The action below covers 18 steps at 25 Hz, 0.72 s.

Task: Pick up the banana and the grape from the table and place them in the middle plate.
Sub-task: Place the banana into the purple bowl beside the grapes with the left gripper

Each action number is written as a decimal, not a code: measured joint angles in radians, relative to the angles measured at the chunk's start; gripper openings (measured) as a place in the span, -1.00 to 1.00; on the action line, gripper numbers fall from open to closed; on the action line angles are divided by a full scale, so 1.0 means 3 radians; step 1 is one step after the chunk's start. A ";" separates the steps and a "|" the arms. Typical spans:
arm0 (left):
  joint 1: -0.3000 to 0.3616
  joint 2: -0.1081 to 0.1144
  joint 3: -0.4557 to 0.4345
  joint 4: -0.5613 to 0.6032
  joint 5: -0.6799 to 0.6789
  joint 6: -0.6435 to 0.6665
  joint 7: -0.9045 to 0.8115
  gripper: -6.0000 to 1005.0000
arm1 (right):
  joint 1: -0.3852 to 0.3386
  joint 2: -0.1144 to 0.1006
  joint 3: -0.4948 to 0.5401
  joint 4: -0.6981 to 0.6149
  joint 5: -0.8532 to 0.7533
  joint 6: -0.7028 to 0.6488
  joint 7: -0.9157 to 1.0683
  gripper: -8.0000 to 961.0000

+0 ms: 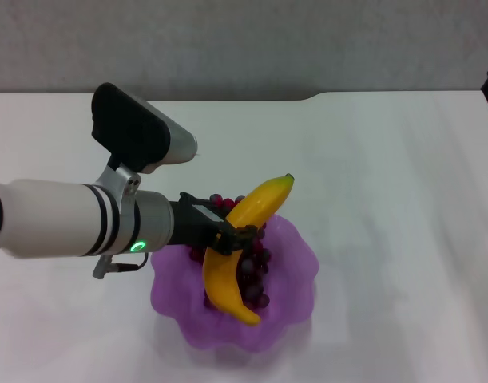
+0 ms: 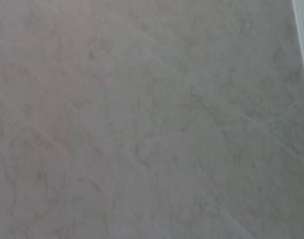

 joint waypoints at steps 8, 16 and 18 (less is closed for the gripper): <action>-0.0170 0.0001 0.0018 -0.0344 -0.0013 0.0234 0.0060 -0.03 | 0.0044 0.0000 -0.0028 0.0047 0.0001 0.0000 0.0040 0.61; -0.0287 0.0006 -0.0009 -0.0540 -0.0014 0.0266 0.0050 0.00 | 0.0046 0.0000 -0.0037 0.0054 0.0002 -0.0017 0.0042 0.61; -0.0278 0.0005 -0.0033 -0.0548 -0.0041 0.0263 0.0031 0.00 | 0.0046 0.0000 -0.0038 0.0057 0.0002 -0.0025 0.0043 0.61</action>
